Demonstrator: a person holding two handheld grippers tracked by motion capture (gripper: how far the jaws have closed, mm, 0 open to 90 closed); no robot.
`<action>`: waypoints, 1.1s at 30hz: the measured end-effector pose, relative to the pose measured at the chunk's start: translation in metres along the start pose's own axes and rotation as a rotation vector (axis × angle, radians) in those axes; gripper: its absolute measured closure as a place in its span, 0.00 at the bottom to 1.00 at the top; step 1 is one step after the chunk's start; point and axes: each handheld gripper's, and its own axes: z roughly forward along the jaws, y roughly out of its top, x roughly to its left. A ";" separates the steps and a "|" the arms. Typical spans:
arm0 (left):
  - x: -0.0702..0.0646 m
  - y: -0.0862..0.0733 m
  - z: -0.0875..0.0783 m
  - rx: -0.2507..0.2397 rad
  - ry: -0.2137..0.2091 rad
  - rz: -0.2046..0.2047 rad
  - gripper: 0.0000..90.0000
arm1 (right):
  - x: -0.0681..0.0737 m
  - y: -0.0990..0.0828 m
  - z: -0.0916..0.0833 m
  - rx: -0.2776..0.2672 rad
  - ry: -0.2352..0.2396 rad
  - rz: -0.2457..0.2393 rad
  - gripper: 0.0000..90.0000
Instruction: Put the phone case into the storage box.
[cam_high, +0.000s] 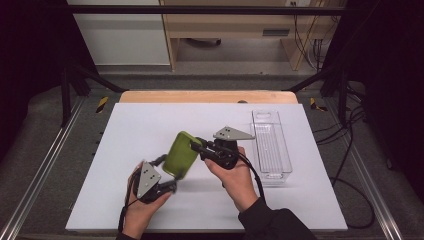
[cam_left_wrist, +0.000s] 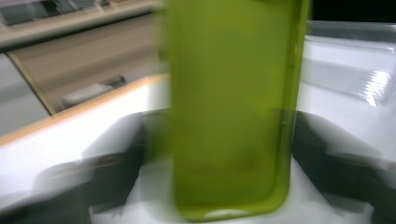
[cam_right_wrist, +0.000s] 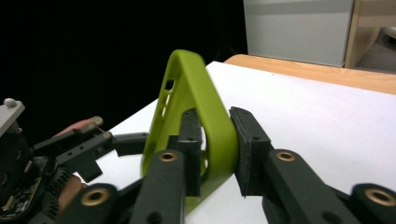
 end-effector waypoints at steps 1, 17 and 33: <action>0.003 -0.001 -0.001 -0.028 -0.002 -0.044 0.61 | 0.000 0.000 0.000 0.000 0.000 0.000 0.84; 0.017 -0.010 -0.001 -0.016 0.029 -0.130 0.30 | -0.006 0.004 0.005 0.004 -0.024 -0.058 0.85; 0.023 -0.015 -0.002 -0.007 0.044 -0.146 0.21 | -0.027 0.028 -0.016 0.005 -0.083 -0.132 0.85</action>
